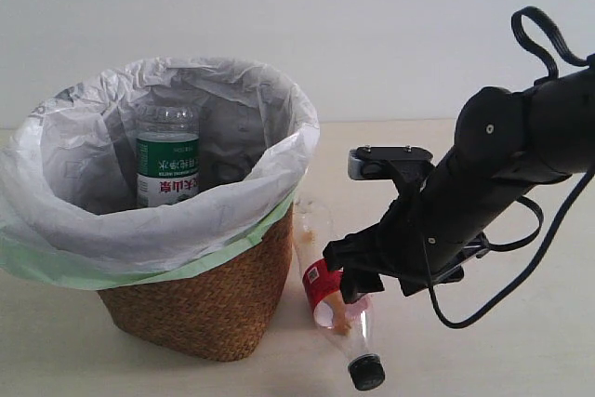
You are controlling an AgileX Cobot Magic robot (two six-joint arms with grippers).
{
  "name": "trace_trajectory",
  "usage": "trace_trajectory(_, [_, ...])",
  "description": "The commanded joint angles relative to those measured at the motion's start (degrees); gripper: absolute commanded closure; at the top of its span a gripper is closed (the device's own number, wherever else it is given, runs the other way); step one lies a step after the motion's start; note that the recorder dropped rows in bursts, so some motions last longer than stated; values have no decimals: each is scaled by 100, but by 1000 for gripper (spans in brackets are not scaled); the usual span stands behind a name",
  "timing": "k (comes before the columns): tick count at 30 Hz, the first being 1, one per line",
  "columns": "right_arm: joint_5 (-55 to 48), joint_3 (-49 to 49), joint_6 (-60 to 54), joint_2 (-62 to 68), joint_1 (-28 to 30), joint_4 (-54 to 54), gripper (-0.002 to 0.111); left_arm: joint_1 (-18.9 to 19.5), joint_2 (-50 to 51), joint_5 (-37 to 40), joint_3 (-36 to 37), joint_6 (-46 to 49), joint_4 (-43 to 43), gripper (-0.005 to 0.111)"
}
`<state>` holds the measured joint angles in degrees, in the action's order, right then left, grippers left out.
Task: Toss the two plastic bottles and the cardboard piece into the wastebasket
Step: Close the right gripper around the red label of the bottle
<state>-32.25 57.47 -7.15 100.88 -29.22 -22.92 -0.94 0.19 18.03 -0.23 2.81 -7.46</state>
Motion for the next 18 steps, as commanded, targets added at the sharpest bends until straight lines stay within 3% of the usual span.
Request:
trace_trajectory(1, [45,-22,-119,-5,5,-9,45,4,-19,-28,23,-29,17,103])
trace_trajectory(18, [487,-22,-307,76,5,-110,45,4,-19,-28,23,-29,17,103])
